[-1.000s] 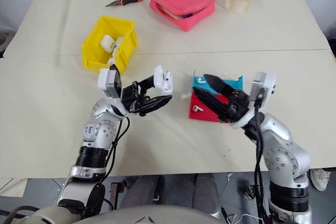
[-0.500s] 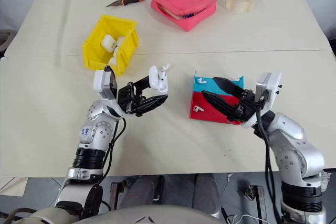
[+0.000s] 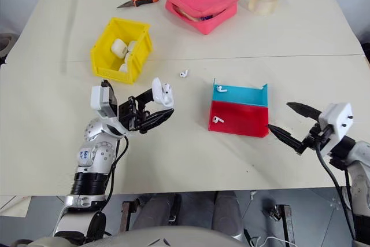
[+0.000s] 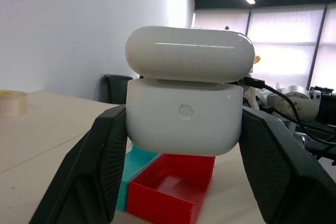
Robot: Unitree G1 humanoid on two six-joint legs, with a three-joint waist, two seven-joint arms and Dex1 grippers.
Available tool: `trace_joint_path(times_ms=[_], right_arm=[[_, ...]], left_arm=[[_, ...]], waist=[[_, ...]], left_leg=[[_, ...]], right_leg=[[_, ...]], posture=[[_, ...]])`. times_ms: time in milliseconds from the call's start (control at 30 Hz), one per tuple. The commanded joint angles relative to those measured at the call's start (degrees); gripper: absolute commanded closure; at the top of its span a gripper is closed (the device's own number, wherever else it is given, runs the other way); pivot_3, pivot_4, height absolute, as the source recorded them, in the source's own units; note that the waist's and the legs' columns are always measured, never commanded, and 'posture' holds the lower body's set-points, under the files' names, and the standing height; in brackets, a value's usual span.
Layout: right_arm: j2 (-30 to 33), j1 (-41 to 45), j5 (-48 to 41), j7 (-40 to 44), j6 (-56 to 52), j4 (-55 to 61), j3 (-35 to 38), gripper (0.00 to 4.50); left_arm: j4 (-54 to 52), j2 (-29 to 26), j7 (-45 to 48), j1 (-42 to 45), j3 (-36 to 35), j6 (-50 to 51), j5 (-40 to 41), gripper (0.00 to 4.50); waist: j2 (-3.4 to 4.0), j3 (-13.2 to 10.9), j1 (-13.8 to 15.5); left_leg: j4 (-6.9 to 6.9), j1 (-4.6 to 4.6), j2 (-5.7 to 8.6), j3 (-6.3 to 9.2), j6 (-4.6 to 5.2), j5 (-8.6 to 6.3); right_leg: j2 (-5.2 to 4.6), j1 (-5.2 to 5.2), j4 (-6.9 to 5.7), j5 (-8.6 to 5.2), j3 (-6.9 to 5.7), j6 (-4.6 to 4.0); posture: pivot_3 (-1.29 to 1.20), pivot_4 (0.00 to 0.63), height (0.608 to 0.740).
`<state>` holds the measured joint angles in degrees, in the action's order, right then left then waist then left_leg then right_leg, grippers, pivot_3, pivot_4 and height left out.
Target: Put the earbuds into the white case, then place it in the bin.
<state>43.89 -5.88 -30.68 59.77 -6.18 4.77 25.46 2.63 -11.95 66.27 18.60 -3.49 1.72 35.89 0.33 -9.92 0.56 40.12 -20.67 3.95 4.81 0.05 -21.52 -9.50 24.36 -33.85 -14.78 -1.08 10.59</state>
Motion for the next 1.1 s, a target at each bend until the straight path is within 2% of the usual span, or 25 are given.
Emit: trace_joint_path(times_ms=[33, 133, 233, 333, 500, 600, 733, 900, 1100], right_arm=[[1.3, 1.2, 0.4, 0.6, 1.1, 0.9, 0.6, 0.04], [2.1, 5.7, 0.4, 0.0, -1.3, 1.3, -1.9, 0.04], [4.9, 13.6, 1.7, 0.6, -7.1, 1.3, -8.1, 0.04], [7.5, 24.4, 5.1, 0.8, -13.9, -1.5, -15.8, 0.04], [6.2, 42.3, 13.4, 5.1, -15.7, -12.6, -28.3, 0.04], [3.3, 51.4, 19.9, 7.8, -12.5, -21.2, -35.6, 0.04], [-0.7, 59.1, 27.7, 12.0, -4.0, -32.6, -42.9, 0.04], [-7.7, 67.4, 33.4, 12.8, 4.1, -48.6, -46.2, 0.04], [-12.5, 72.8, 37.5, 14.4, 7.7, -59.0, -47.4, 0.04]], left_arm=[[-2.7, -0.2, -0.3, -0.6, -0.5, -1.2, 0.6, 1.72], [-2.8, -0.1, -0.5, -0.6, -0.3, -1.4, 0.5, 1.72], [-2.6, 0.2, -0.7, -0.3, 0.1, -1.8, 0.3, 1.72], [-2.4, 0.4, -0.7, 0.0, 0.5, -2.0, 0.2, 1.72], [-1.9, 0.8, -0.5, 0.4, 1.1, -2.5, 0.0, 1.72], [-1.3, 1.2, -0.5, 0.8, 1.3, -3.0, -0.1, 1.72], [-0.8, 1.6, -0.7, 1.3, 1.5, -3.8, -0.4, 1.72], [-1.1, 1.9, -1.1, 1.3, 1.7, -4.2, -0.5, 1.72], [-1.6, 2.0, -1.6, 0.6, 1.7, -4.7, -0.5, 1.72]], waist=[[0.0, 0.0, 0.1], [0.0, 0.0, 0.1], [0.0, 0.0, -0.1], [0.0, 0.0, -0.3], [0.0, 0.0, -0.3], [0.0, 0.0, -0.6], [0.0, 0.0, -0.8], [0.0, 0.0, -0.9], [0.0, 0.0, -1.5]], left_leg=[[-0.02, 0.04, 0.0, -0.02, 0.0, 0.0], [-0.03, 0.08, 0.0, -0.05, 0.01, -0.01], [-0.07, 0.17, -0.05, -0.02, 0.01, -0.01], [-0.09, 0.19, -0.07, 0.04, 0.01, -0.01], [-0.11, 0.14, -0.07, 0.13, 0.01, -0.01], [-0.1, 0.12, -0.06, 0.13, 0.04, -0.03], [-0.16, 0.08, -0.07, 0.1, 0.02, -0.04], [-0.13, 0.04, -0.06, 0.08, 0.01, -0.03], [-0.13, 0.04, -0.07, 0.23, 0.0, -0.03]], right_leg=[[0.0, -0.03, 0.0, 0.0, 0.02, 0.0], [0.0, -0.03, 0.0, 0.0, 0.09, 0.0], [0.0, -0.03, 0.0, 0.01, 0.15, 0.01], [0.01, -0.01, 0.02, 0.01, 0.18, 0.01], [0.0, 0.03, 0.07, 0.02, 0.16, 0.02], [0.0, 0.07, 0.08, 0.02, 0.18, 0.02], [0.0, 0.13, 0.1, 0.02, 0.14, 0.02], [0.0, 0.16, 0.11, 0.02, 0.13, 0.02], [0.0, 0.18, 0.08, 0.02, 0.11, 0.01]], posture=[[0.0, 0.15, 0.74], [0.0, 0.15, 0.74], [0.0, 0.15, 0.74], [0.0, 0.15, 0.74], [0.0, 0.15, 0.74], [0.0, 0.15, 0.74], [0.0, 0.15, 0.74], [0.0, 0.15, 0.74], [0.0, 0.15, 0.74]])
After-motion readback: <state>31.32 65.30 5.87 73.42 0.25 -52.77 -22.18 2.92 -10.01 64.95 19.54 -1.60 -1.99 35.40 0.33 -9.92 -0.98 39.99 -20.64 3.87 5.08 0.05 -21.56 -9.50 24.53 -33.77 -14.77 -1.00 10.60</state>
